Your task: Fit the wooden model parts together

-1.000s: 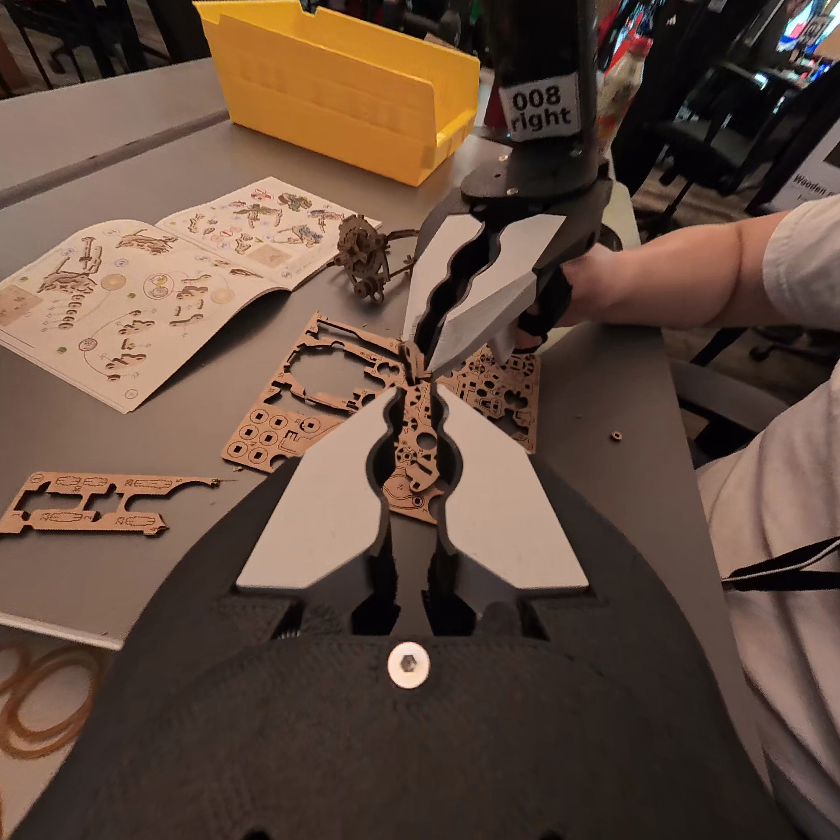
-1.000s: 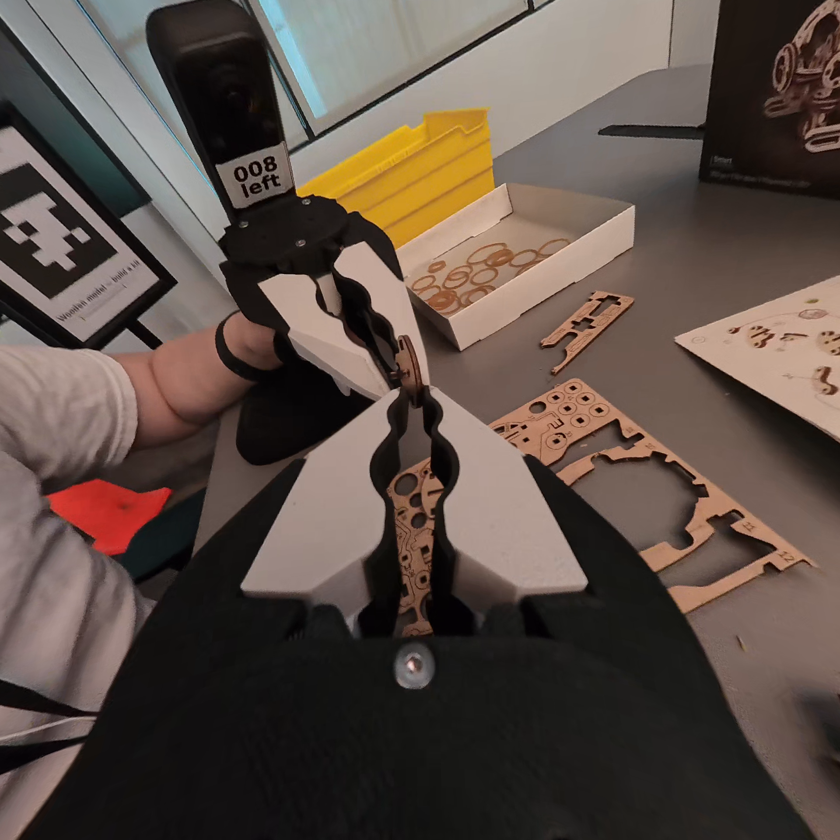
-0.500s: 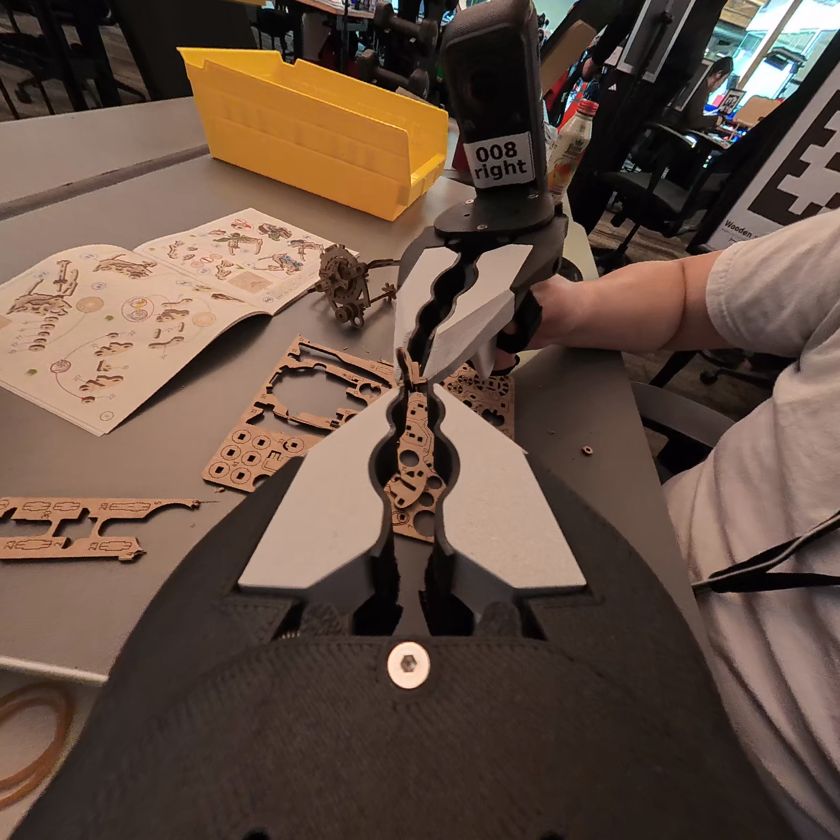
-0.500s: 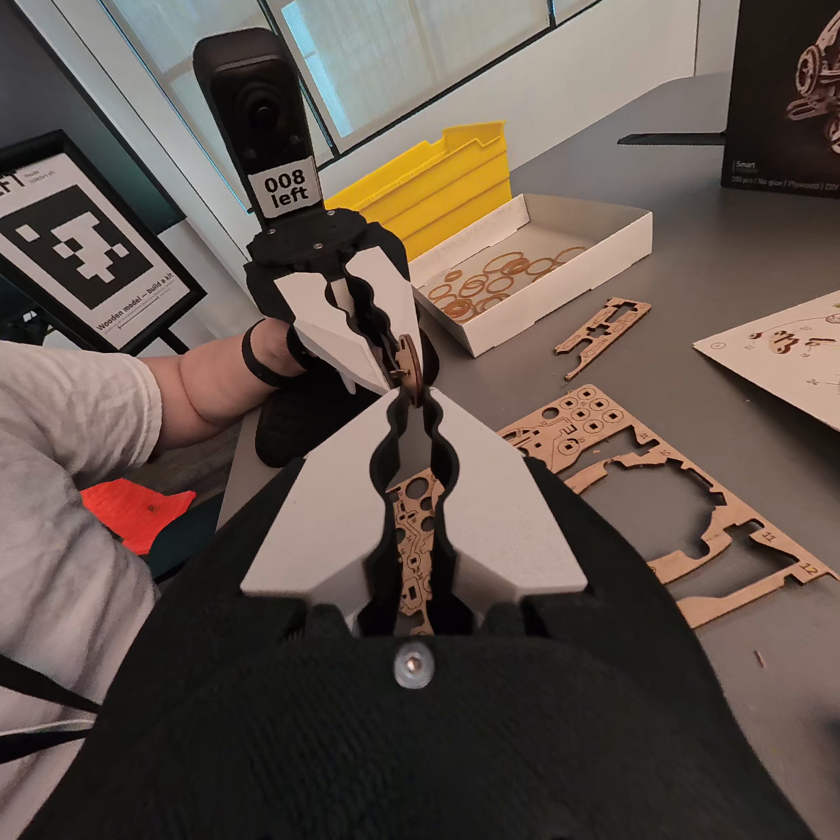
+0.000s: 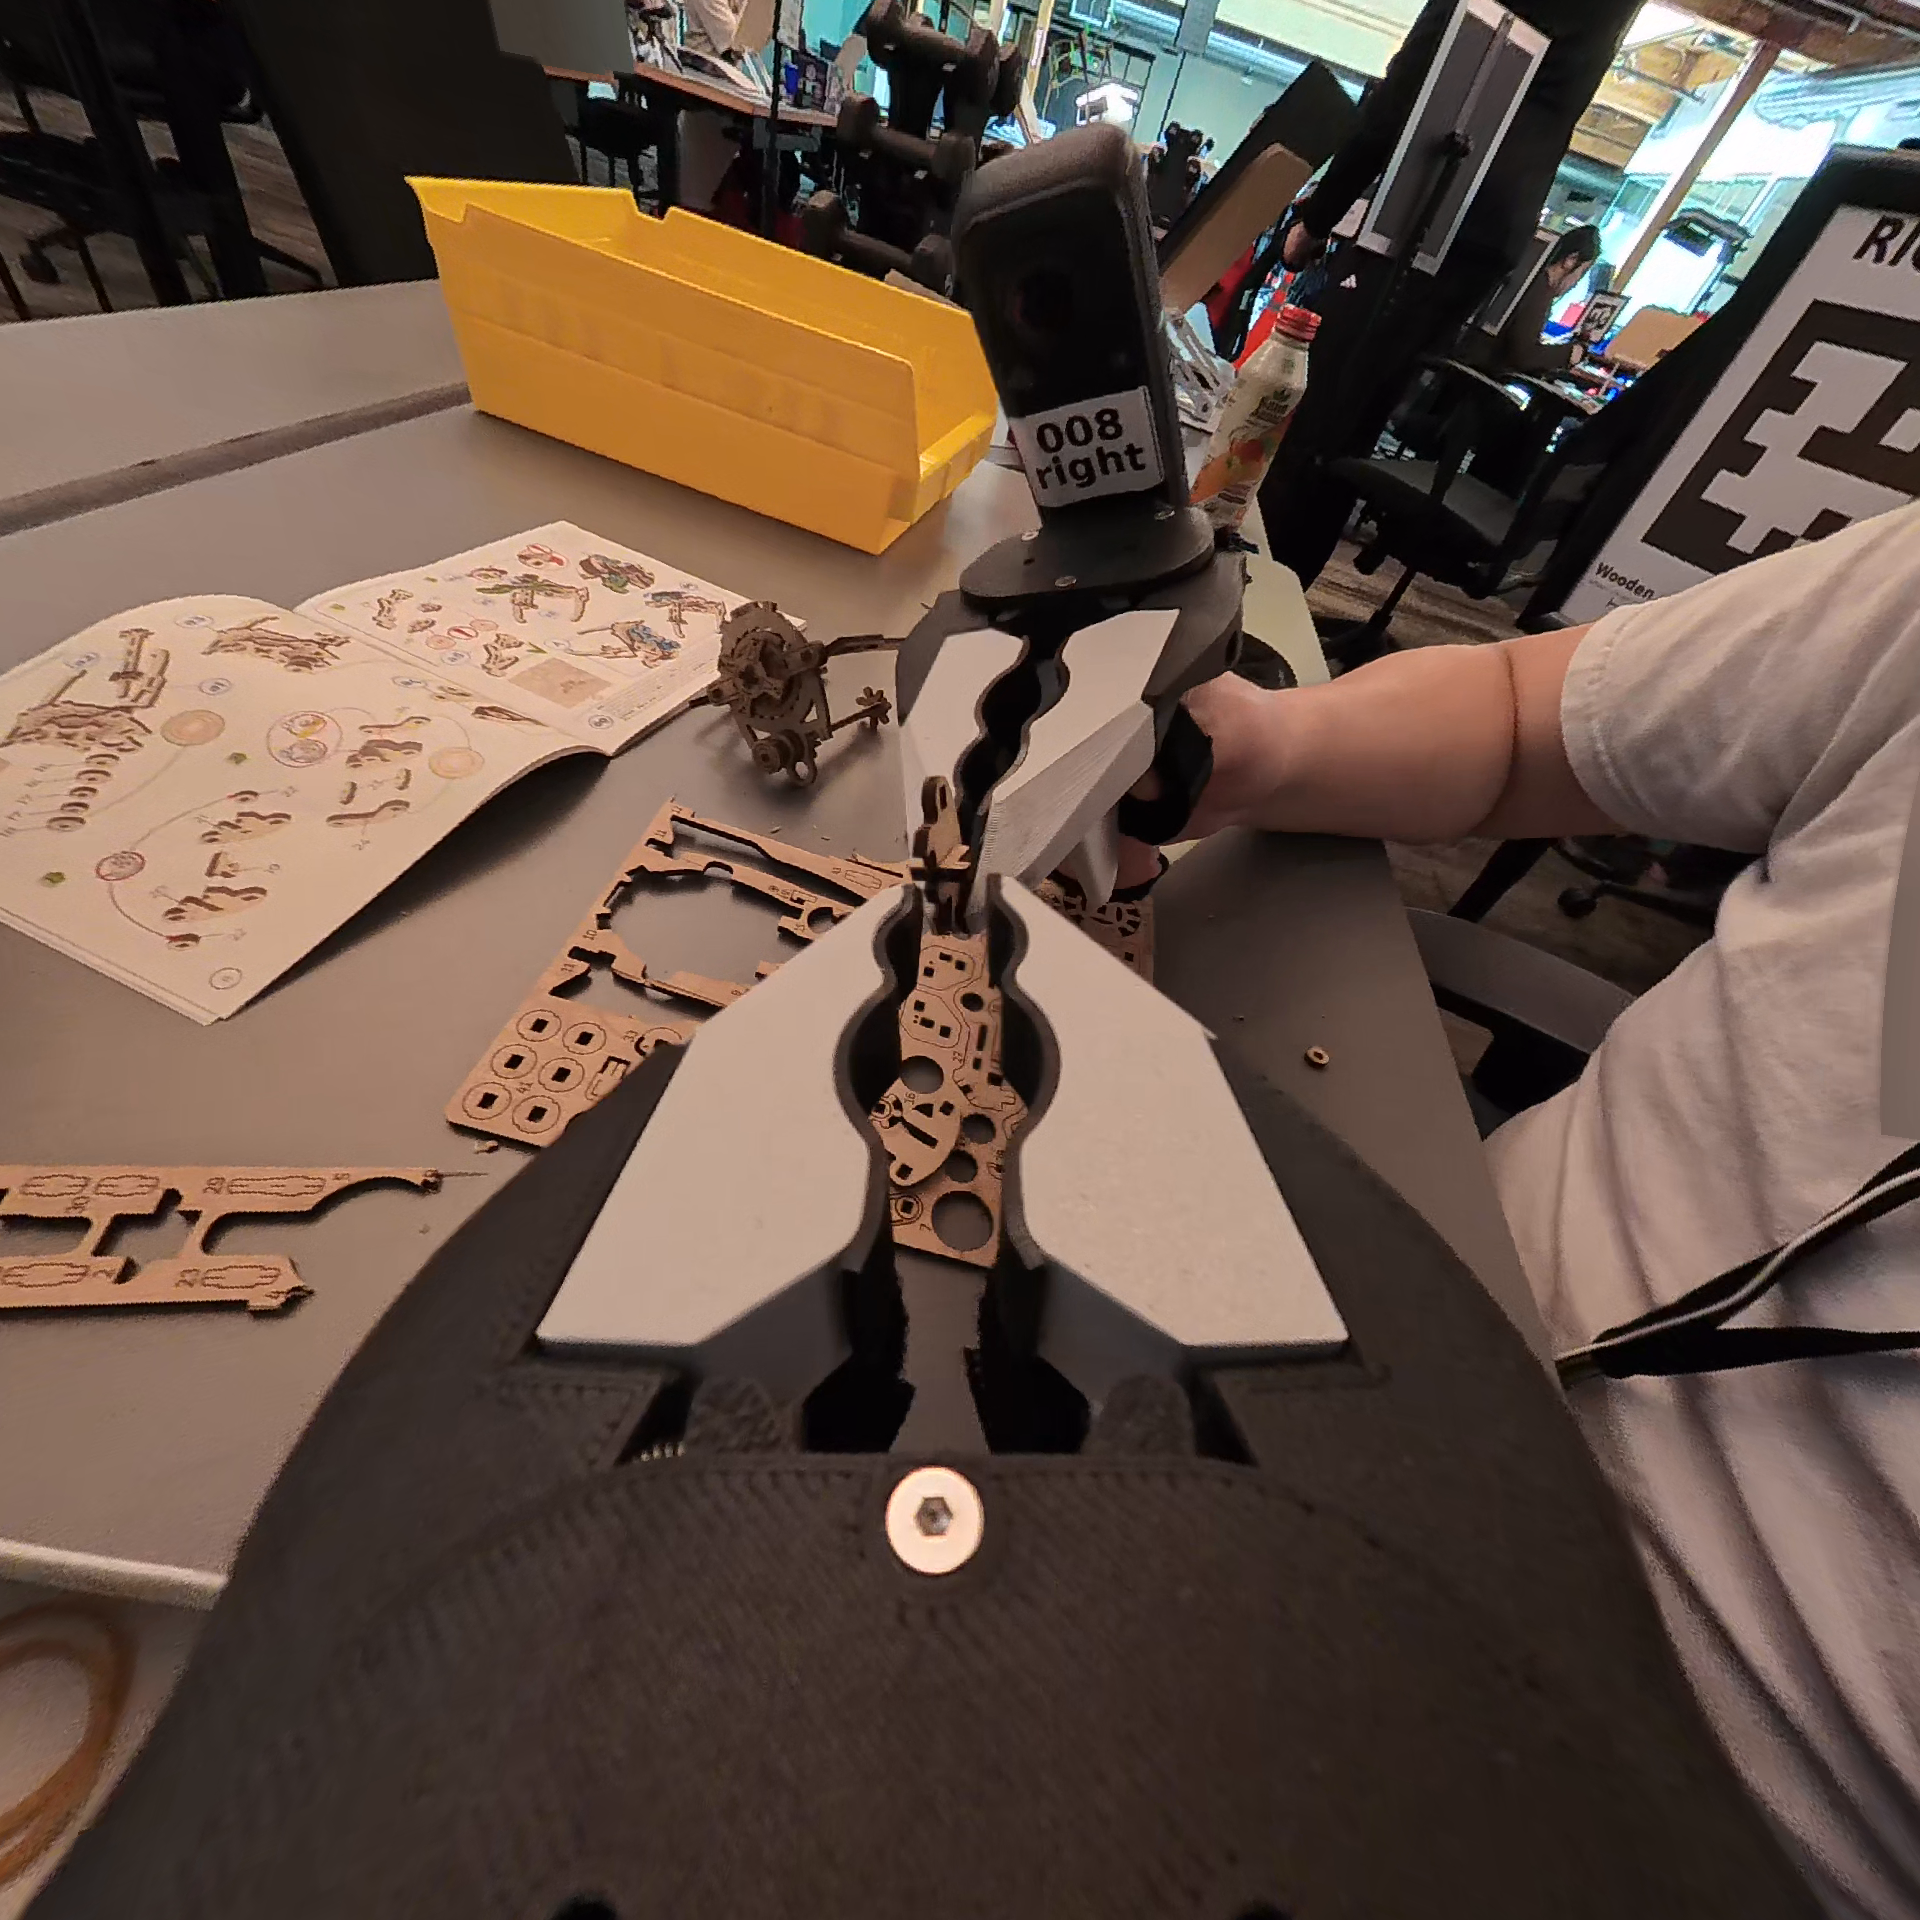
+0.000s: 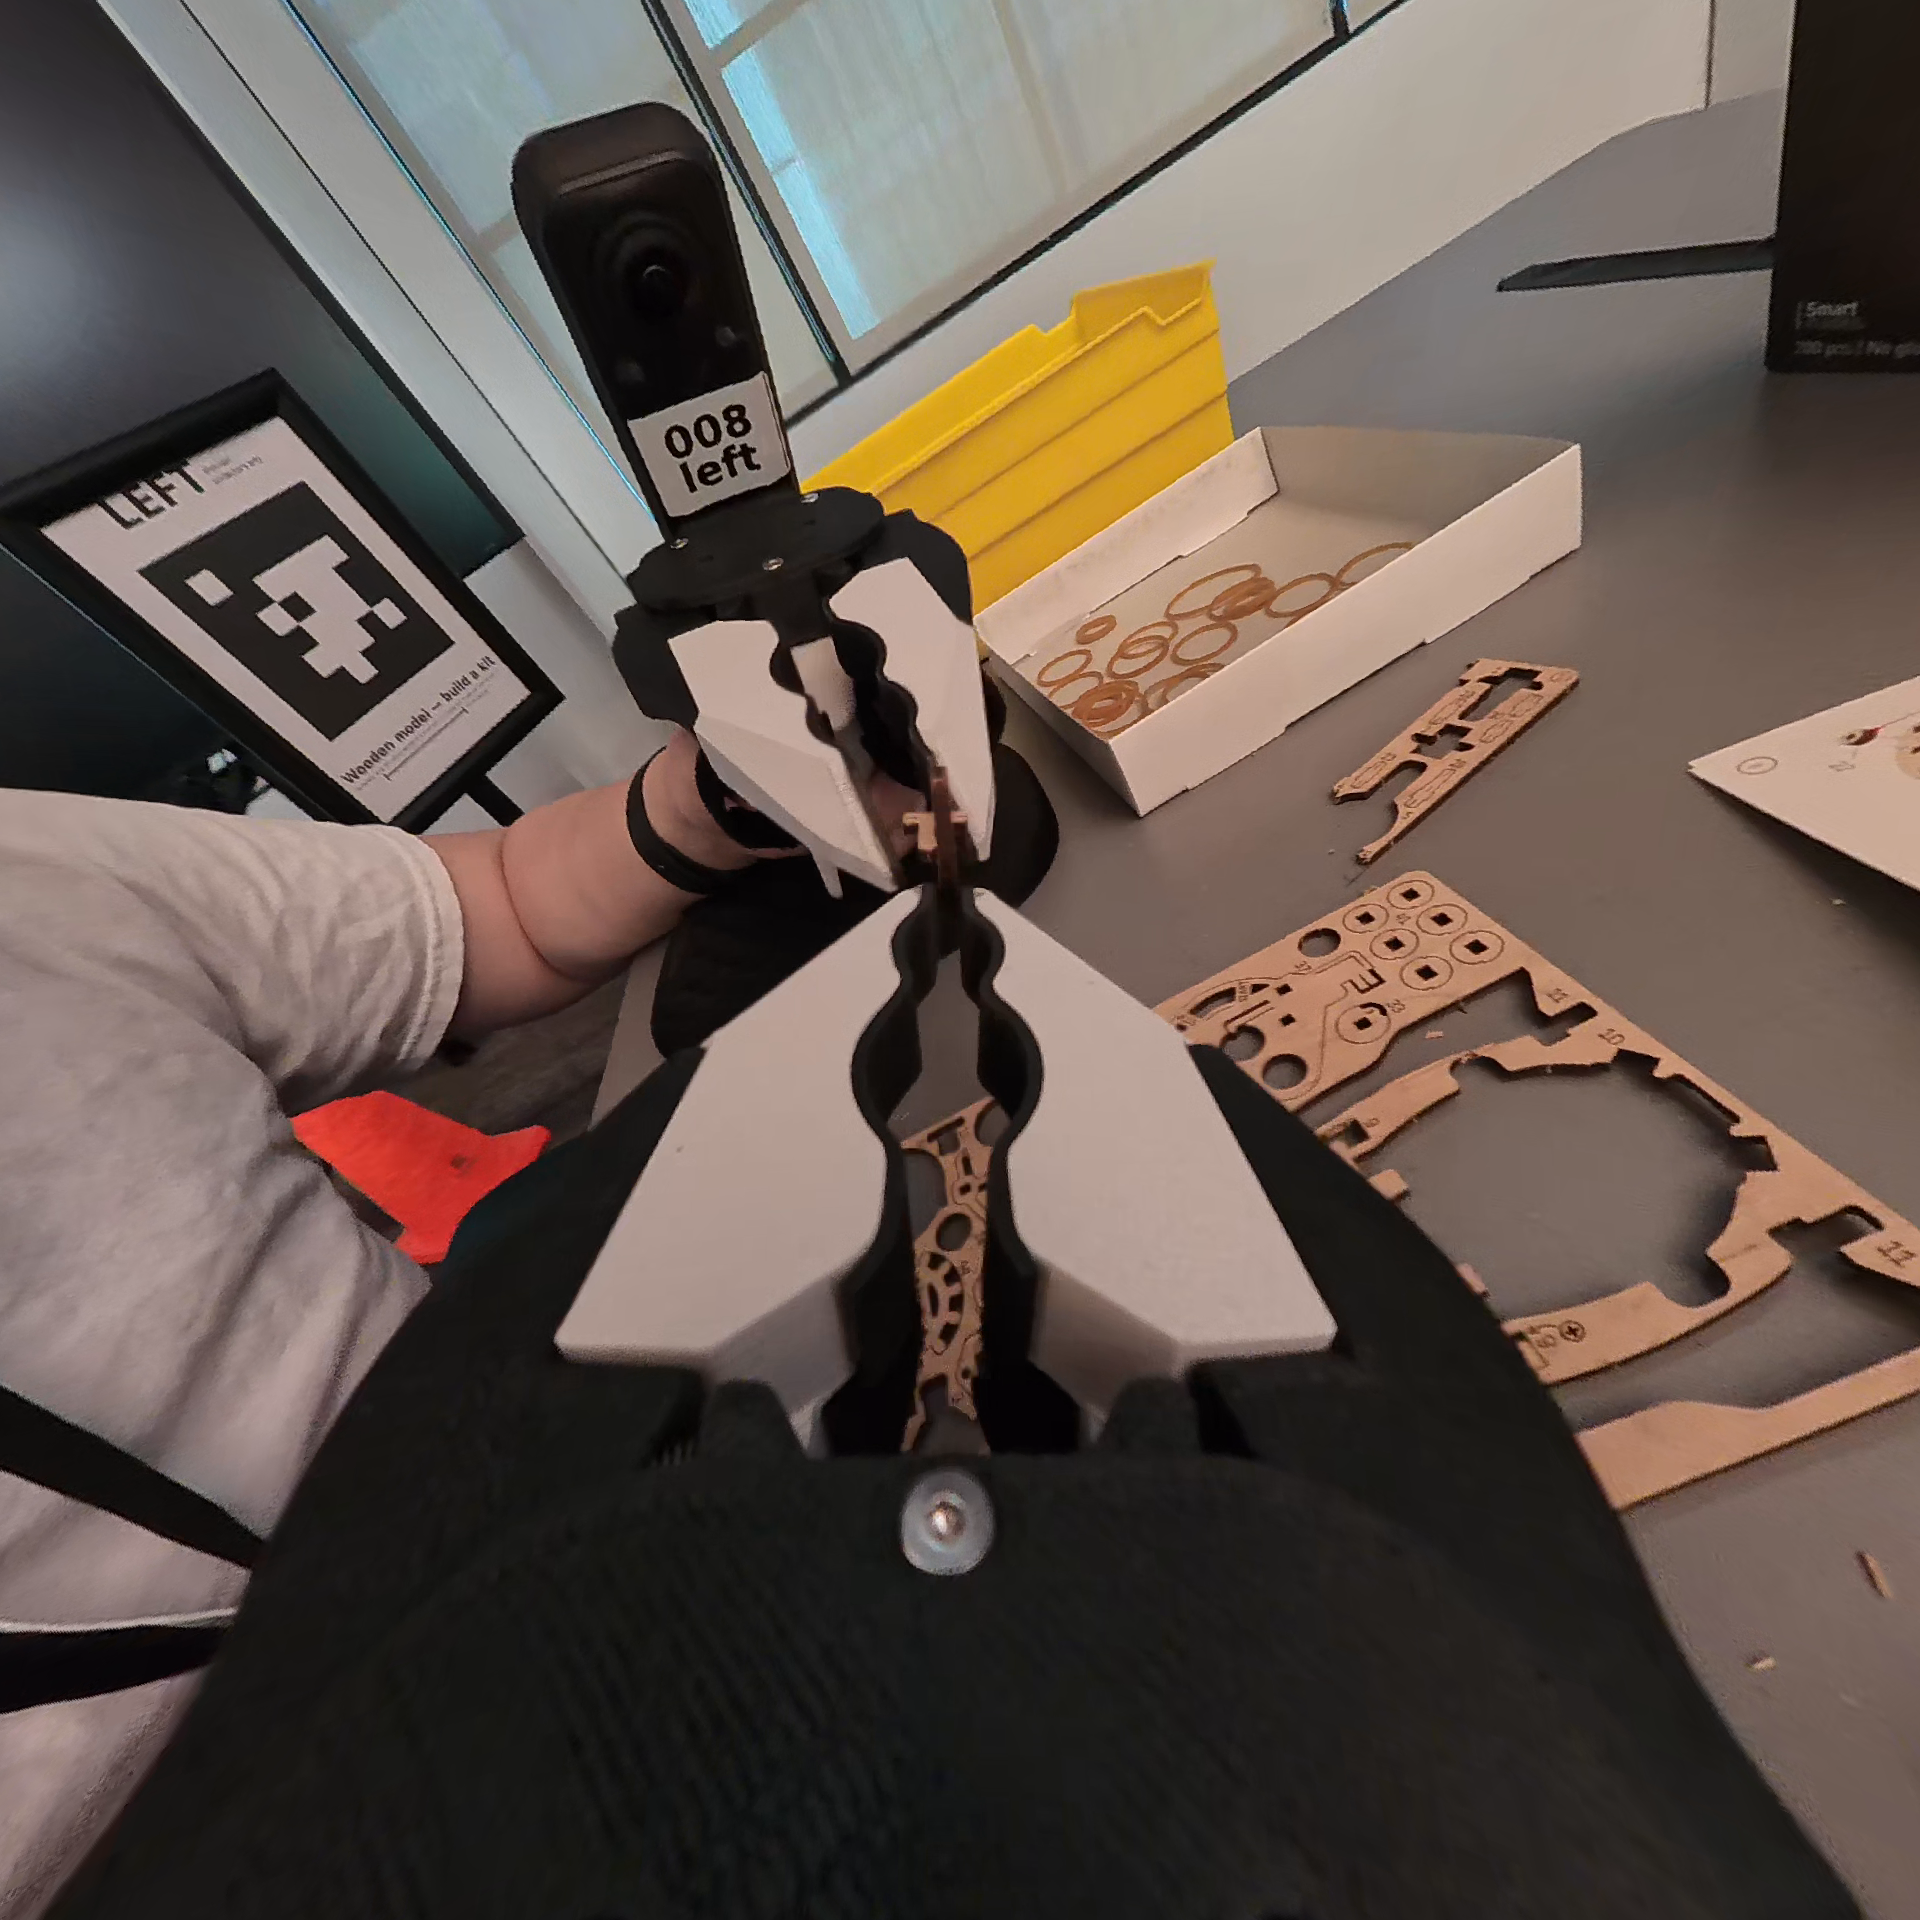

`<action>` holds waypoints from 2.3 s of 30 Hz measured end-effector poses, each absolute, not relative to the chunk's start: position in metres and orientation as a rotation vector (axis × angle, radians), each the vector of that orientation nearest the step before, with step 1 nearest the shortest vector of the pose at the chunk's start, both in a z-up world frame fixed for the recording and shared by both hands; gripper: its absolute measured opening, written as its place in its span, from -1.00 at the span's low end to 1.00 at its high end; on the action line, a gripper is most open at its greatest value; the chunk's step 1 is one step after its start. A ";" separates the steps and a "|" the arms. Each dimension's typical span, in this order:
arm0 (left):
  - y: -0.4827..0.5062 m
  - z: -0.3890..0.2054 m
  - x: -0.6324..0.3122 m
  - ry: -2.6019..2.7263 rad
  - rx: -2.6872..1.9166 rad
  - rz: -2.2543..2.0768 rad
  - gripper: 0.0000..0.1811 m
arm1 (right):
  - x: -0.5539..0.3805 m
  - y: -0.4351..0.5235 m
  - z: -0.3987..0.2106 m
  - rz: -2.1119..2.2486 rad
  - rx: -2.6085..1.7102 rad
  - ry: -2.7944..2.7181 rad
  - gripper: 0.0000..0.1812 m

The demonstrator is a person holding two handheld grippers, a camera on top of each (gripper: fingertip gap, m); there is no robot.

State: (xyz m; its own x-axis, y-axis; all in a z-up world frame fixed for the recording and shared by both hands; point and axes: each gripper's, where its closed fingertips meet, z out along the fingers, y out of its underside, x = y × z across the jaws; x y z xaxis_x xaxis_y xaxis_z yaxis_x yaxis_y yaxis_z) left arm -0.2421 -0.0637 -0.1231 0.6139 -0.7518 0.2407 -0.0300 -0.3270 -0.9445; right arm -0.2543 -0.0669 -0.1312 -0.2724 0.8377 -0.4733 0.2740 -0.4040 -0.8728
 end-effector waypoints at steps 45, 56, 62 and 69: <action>-0.114 -0.189 -0.232 1.033 -2.199 -0.897 -0.89 | -0.242 -0.100 -0.165 1.611 -1.534 -1.813 -0.80; -0.113 -0.185 -0.231 1.080 -2.149 -0.837 -0.88 | -0.241 -0.109 -0.172 1.575 -1.570 -1.872 -1.00; -0.103 -0.176 -0.249 0.993 -2.142 -0.820 -0.82 | -0.246 -0.085 -0.149 1.580 -1.611 -1.644 -1.00; -0.099 -0.165 -0.243 0.978 -2.043 -0.866 -0.85 | -0.245 -0.091 -0.142 1.526 -1.649 -1.608 -1.00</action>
State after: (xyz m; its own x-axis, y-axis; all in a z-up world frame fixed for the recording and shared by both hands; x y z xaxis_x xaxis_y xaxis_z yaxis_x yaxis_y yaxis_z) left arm -0.2430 -0.0987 -0.1650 0.4913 -0.8304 0.2628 -0.3616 -0.4689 -0.8058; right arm -0.2451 -0.0913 -0.1417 -0.2420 0.8744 -0.4205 0.4655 -0.2757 -0.8410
